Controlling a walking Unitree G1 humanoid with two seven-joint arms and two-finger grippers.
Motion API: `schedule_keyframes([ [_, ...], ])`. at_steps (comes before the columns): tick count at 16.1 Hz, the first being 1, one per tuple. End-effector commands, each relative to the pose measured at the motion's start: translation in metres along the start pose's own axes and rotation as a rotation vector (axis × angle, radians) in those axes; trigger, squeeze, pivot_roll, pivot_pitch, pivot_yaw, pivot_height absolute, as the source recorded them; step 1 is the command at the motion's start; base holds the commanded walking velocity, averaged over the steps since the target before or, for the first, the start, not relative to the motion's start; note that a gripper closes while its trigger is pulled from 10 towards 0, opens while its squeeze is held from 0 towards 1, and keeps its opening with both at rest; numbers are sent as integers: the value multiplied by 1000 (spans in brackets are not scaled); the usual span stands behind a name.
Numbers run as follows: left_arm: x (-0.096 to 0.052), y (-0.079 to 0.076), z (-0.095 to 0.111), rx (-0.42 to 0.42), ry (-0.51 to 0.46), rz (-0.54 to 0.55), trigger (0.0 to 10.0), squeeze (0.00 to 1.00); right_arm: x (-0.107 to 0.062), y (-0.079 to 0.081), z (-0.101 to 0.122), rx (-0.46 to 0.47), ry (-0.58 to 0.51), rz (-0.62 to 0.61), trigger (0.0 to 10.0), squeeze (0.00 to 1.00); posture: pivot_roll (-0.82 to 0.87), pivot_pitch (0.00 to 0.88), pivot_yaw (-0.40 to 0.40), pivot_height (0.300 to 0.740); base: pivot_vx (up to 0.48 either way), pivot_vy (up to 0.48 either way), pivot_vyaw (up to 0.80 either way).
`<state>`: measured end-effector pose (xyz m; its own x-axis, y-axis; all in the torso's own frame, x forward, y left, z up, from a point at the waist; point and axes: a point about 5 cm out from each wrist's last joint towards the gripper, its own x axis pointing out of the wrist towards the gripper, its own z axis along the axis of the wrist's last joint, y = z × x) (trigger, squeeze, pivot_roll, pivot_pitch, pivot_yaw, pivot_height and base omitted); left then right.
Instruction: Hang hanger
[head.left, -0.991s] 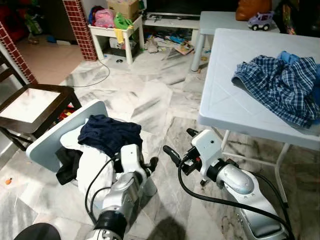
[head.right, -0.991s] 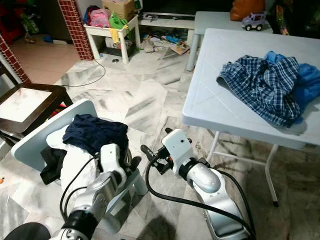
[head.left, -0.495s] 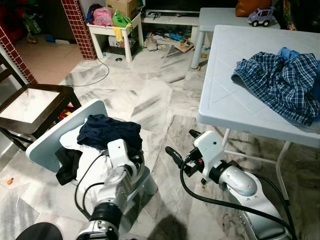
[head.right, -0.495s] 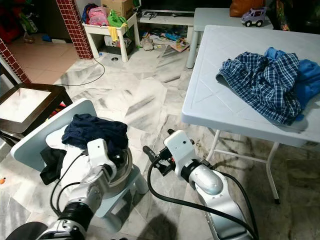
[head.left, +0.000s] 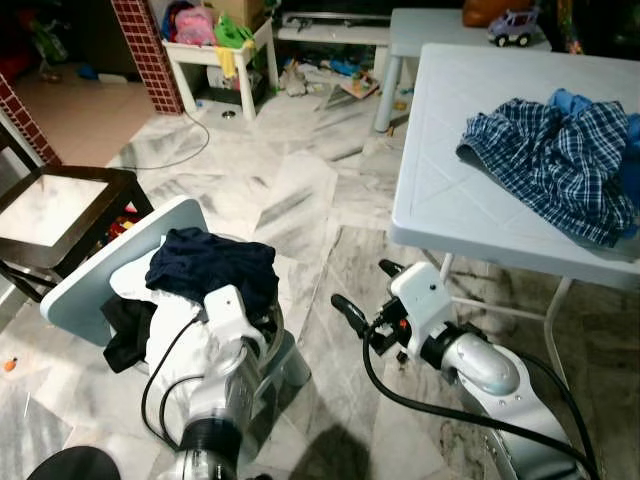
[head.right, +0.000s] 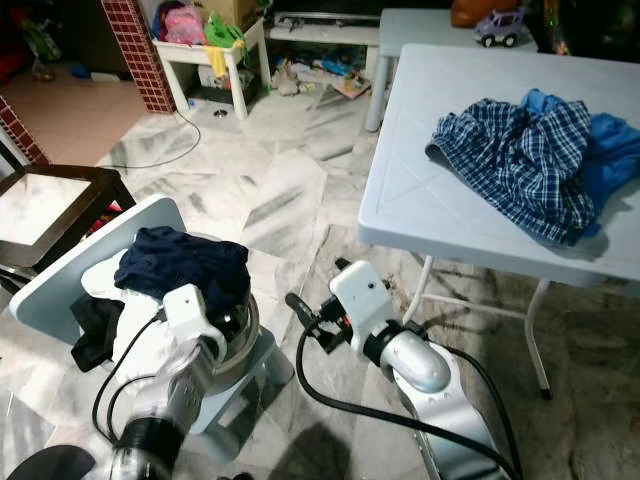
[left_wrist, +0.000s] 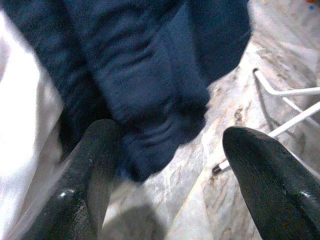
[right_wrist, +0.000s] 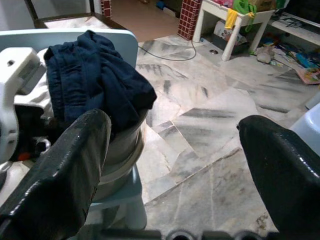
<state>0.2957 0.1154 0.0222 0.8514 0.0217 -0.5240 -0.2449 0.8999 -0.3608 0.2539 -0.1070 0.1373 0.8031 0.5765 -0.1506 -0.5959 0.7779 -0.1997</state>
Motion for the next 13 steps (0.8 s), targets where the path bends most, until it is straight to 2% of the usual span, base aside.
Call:
schedule_keyframes([
  [1, -2, 2, -1, 1, 12, 15, 10000, 0, 0, 1, 4, -3, -13, 7, 10000, 0, -235, 135, 38, 740, 0, 0, 0],
  [3, -9, 3, -18, 7, 59, 2, 10000, 0, 2, 5, 4, 3, -13, 24, 10000, 0, -215, 141, 26, 740, 0, 0, 0],
  [5, -7, 11, -23, -4, 84, 33, 10000, 0, 1, 8, 6, 1, -13, 42, 10000, 0, -217, 163, 18, 740, 0, 0, 0],
  [8, -7, 15, -16, -1, 79, 42, 10000, 0, -3, 11, 4, 8, -4, 45, 10000, 0, -210, 182, 12, 740, 0, 0, 0],
  [10, -1, 15, -9, -3, 75, 35, 10000, 0, -6, 15, 5, 18, -1, 44, 10000, 0, -219, 209, 11, 740, 0, 0, 0],
  [13, 7, 16, 9, -21, 8, 27, 10000, 0, -11, 15, 6, 28, 3, 12, 10000, 0, -245, 224, 24, 740, 0, 0, 0],
])
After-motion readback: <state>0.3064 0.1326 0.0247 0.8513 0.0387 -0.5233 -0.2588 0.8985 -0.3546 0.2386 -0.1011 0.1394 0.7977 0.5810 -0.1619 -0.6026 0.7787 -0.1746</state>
